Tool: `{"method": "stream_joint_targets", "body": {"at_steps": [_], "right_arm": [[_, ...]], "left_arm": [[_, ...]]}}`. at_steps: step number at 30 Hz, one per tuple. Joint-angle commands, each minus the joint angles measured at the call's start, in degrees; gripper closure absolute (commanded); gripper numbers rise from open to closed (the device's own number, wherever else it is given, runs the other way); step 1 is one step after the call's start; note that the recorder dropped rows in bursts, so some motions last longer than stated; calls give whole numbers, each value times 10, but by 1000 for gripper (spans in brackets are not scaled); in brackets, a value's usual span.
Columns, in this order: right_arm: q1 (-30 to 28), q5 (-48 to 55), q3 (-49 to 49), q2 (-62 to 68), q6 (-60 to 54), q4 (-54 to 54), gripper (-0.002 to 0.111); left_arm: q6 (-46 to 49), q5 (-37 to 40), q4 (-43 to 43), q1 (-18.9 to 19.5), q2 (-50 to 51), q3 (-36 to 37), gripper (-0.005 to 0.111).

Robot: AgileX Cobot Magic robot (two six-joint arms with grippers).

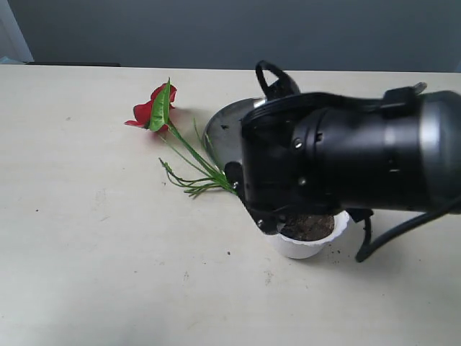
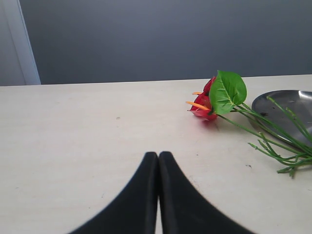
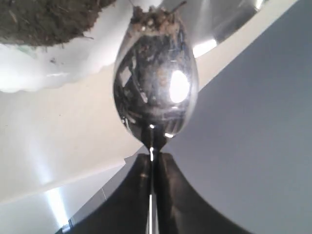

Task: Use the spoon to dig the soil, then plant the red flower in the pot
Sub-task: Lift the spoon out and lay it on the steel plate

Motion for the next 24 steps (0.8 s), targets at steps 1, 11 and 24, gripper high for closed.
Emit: {"method": "stream_joint_targets", "body": {"at_steps": [1, 11, 24], "right_arm": [[-1, 6, -1, -46, 32, 2, 109], [-83, -92, -13, -75, 297, 152, 109], [-329, -276, -238, 67, 266, 367, 109]], "left_arm": [[-2, -4, 0, -4, -3, -2, 106], [-2, -4, 12, -4, -3, -2, 106], [-2, -4, 15, -4, -3, -2, 106]]}}
